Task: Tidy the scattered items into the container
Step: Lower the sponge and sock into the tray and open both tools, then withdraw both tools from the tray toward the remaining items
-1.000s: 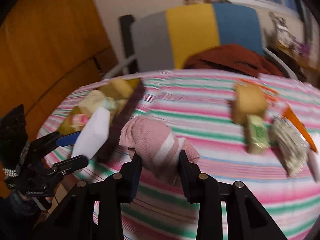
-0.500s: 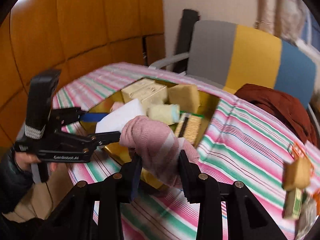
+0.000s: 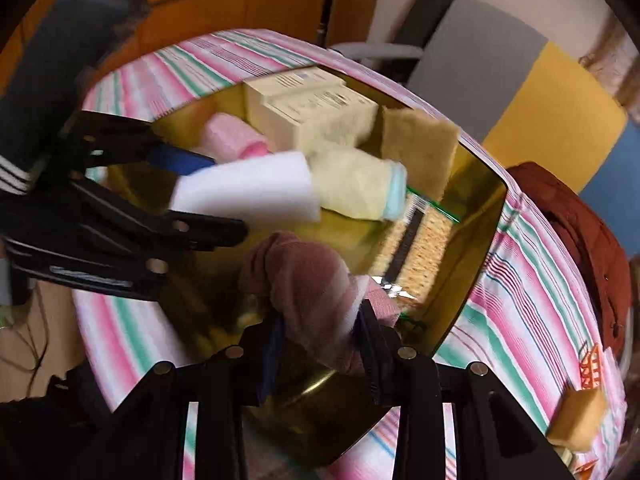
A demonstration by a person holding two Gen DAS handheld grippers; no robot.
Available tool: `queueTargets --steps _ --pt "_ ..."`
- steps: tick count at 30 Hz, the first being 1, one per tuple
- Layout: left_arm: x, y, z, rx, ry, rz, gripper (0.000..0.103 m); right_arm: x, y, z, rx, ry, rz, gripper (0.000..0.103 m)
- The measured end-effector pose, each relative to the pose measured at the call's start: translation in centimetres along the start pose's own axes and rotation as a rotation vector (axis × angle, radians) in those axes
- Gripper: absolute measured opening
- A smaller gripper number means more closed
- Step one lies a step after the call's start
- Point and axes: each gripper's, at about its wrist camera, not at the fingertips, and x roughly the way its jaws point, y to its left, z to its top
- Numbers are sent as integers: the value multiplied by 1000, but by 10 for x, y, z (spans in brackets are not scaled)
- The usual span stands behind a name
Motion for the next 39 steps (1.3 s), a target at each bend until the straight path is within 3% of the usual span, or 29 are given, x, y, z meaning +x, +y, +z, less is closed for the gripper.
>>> queueTargets --steps 3,6,8,13,19,24,27,31,35,39 --pt "10 5 1 -42 23 -15 67 6 -8 0 29 -13 -19 40" --pt "16 8 2 -65 31 20 67 7 -15 -2 58 -44 -31 54" --pt "16 8 0 -65 27 26 67 6 -19 -5 90 -59 -16 55" --pt "0 3 -11 -60 -35 5 67 -15 -23 -17 144 -130 41 64" --pt "-15 9 -16 -93 -98 10 67 -44 -24 -28 234 -228 62 66" --pt "-39 2 -21 -113 -170 -28 67 -73 -40 -62 372 -326 61 67" --pt "-54 -22 -26 -57 -232 -54 67 -86 -57 -98 494 -367 56 75" --pt "-67 -66 -31 24 -282 -164 67 -98 -81 -158 660 -371 23 78" --pt "-67 -130 -33 198 -286 -223 67 -111 -104 -214 788 -341 -76 78" --pt "-49 -188 -46 337 -211 -280 67 -127 -125 -260 888 -343 -146 78"
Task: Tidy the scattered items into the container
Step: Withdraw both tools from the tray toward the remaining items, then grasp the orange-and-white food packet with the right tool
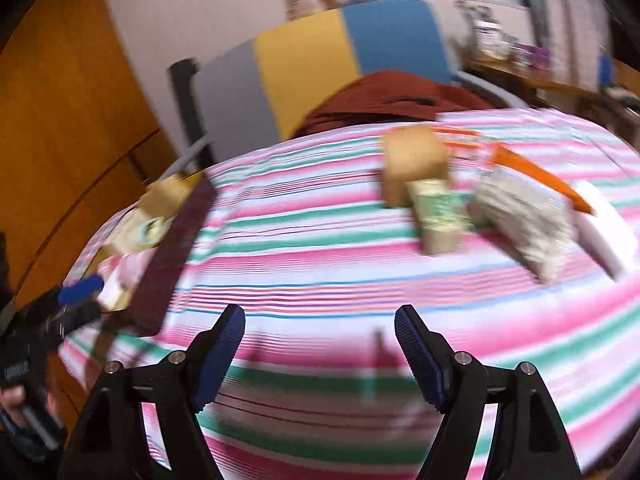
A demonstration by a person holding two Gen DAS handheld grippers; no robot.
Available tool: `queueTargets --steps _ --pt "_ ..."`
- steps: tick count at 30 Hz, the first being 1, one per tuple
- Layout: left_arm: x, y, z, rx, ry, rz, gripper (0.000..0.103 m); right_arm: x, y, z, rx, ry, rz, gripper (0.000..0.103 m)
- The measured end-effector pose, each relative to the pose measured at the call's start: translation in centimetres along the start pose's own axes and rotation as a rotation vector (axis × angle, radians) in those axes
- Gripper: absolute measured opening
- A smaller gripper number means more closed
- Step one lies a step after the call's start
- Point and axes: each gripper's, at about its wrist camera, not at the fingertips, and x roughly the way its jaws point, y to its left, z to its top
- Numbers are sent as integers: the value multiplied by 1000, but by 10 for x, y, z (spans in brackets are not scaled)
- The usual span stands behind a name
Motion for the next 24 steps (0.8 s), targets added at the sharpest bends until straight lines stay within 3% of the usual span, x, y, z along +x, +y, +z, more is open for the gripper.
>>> queueTargets --steps 4,8,13,18,20,22,24 --pt "33 -34 -2 68 72 -39 67 -11 -37 -8 78 -13 -52 79" --pt "53 -58 -7 145 96 1 67 -21 -46 -15 40 -46 -114 82" --pt "71 -65 -17 159 144 14 67 -15 -54 -21 36 -32 -185 84" --pt "76 -58 -24 137 131 2 67 -8 -60 -30 71 -25 -130 84" --pt "77 -57 -24 144 128 -5 70 -6 -60 -32 64 -31 -132 85" --pt "79 -55 -24 129 127 -33 80 -5 -62 -30 74 -22 -116 86" --pt "79 -55 -25 121 116 -47 81 -7 -65 -29 85 -19 -93 85"
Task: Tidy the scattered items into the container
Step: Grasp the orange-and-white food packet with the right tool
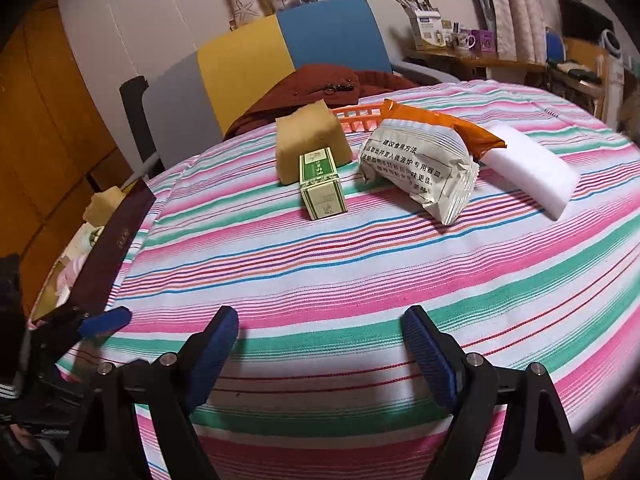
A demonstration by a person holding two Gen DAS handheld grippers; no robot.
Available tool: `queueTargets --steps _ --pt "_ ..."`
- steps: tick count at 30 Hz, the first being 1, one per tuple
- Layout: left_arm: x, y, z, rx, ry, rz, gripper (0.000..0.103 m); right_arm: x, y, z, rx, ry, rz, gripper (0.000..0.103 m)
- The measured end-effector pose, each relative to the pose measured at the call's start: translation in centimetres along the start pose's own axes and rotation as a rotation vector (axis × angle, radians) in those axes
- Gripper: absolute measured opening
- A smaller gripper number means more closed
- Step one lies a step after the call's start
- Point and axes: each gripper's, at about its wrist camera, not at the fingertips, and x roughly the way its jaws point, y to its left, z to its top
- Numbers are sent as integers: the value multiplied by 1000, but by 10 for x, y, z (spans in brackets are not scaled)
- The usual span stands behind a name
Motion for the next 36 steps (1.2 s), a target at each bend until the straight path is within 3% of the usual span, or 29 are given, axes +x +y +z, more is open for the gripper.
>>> queueTargets --steps 6,12,14,16,21,27,32,35,36 --pt "1 -5 -4 27 -33 19 84 -8 0 14 -62 2 -43 72" --pt "1 -6 -5 37 -40 20 85 -19 3 61 -195 -23 -131 72" --pt "1 -5 -6 38 -46 19 85 -22 2 81 -252 -6 -145 76" --pt "1 -5 -6 38 -49 20 86 -21 0 100 -314 27 -175 95" --pt "0 -6 -7 37 -53 23 86 0 -8 131 -438 138 -229 100" --pt "0 -6 -6 37 -53 23 86 41 -7 136 -570 258 -270 100" --pt "-1 -6 -7 33 -58 22 86 63 -5 127 -646 275 -338 100" --pt "-1 -6 -7 35 -59 25 86 73 -8 121 -701 283 -369 93" --pt "-1 -6 -7 35 -60 25 86 75 -9 120 -717 290 -373 85"
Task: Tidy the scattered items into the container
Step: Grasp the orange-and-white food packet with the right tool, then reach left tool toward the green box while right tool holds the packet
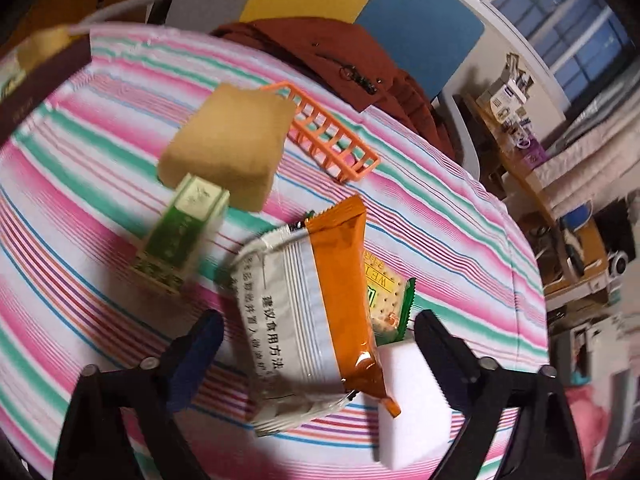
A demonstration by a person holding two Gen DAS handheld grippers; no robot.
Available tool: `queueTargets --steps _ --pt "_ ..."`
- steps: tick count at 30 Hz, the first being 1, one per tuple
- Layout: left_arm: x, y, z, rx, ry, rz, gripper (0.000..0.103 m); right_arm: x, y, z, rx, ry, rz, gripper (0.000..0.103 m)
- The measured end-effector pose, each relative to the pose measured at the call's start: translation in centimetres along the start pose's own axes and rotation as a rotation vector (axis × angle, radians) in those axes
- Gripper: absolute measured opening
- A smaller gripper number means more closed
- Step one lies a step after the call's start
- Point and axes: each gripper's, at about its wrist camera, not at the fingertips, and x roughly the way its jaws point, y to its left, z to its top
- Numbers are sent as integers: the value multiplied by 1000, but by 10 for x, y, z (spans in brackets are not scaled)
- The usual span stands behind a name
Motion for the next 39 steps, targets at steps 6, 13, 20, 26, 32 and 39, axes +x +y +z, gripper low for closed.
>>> queueTargets --steps 6,13,20,26,32,39 --pt "-2 1 8 -16 28 -24 85 4 -5 -1 -28 -9 66 62" --pt "15 3 52 -108 64 -79 85 0 -15 -7 32 -42 247 62" --pt "44 -7 109 -96 88 -80 77 5 -25 -8 57 -19 264 62" --pt "72 -28 138 52 112 -207 77 4 -26 -9 57 -8 262 62" --pt "99 -34 159 156 105 -327 77 7 -29 -7 47 -7 258 62" --pt "139 -24 169 195 188 -352 77 10 -31 -5 39 -2 254 62"
